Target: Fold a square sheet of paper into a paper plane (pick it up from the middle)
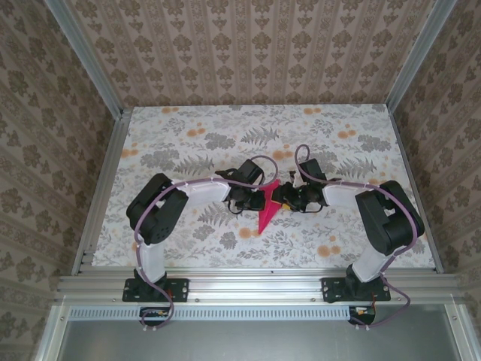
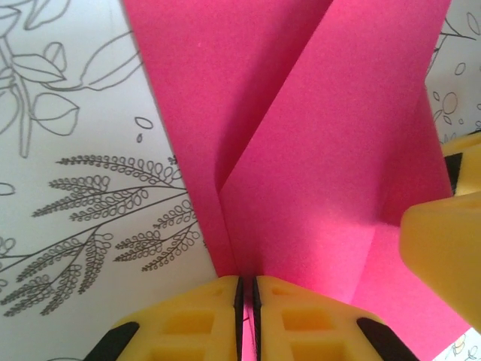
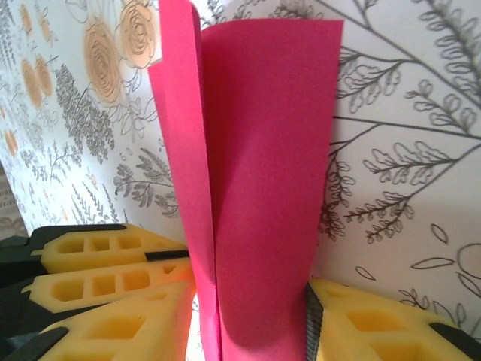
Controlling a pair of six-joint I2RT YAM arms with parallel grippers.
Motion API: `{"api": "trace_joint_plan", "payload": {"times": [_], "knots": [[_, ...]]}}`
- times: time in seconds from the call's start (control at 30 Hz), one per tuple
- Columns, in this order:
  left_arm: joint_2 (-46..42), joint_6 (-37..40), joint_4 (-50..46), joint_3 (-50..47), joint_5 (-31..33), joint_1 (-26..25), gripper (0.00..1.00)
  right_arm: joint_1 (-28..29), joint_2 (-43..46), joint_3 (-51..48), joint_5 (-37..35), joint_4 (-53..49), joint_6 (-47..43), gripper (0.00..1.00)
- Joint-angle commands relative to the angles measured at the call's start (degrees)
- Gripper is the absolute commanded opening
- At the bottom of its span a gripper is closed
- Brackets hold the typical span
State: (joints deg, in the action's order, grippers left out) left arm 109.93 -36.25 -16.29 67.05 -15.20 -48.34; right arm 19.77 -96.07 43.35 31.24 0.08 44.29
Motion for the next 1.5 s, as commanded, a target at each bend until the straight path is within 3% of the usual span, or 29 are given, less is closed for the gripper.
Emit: {"api": "trace_joint_plan", "payload": {"times": [0.0,0.2,0.4,0.6,0.97,1.1,1.27,1.37,1.47], "knots": [[0.6,-1.0,1.9,-0.8,-2.3,0.4,0.15,0.2,0.6,-2.1,3.8,6.5,4.5,0.45],[-0.2,-3.0,4.7,-2.8,-3.6,1.0,0.15,0.9,1.2,-6.1,2.8,15.8,10.1,0.46],[-1.0,-5.0,7.4,-4.8,-4.2,1.2,0.15,2.5,0.8,-7.1,0.9,18.5,11.3,0.45],[-1.9,-5.6,8.3,-5.7,-4.1,1.4,0.15,3.4,-0.7,-6.6,-0.3,19.1,11.0,0.28],[-4.6,-7.5,11.8,-7.9,-5.1,1.8,0.16,3.4,-0.2,-4.1,-1.1,12.9,6.1,0.08],[-8.4,-7.7,12.8,-9.8,-3.7,1.9,0.18,3.5,2.5,-0.9,-2.4,4.9,1.6,0.04],[-16.6,-7.3,10.9,-13.7,4.0,2.0,0.25,3.5,8.7,6.2,-10.1,-14.1,-8.9,0.04],[-21.3,-7.7,7.8,-16.1,10.5,2.2,0.26,4.7,12.0,13.4,-21.6,-29.5,-17.3,0.04],[-25.6,-9.3,5.0,-18.7,16.5,2.7,0.26,8.6,12.3,21.4,-39.4,-44.4,-24.9,0.05]]}}
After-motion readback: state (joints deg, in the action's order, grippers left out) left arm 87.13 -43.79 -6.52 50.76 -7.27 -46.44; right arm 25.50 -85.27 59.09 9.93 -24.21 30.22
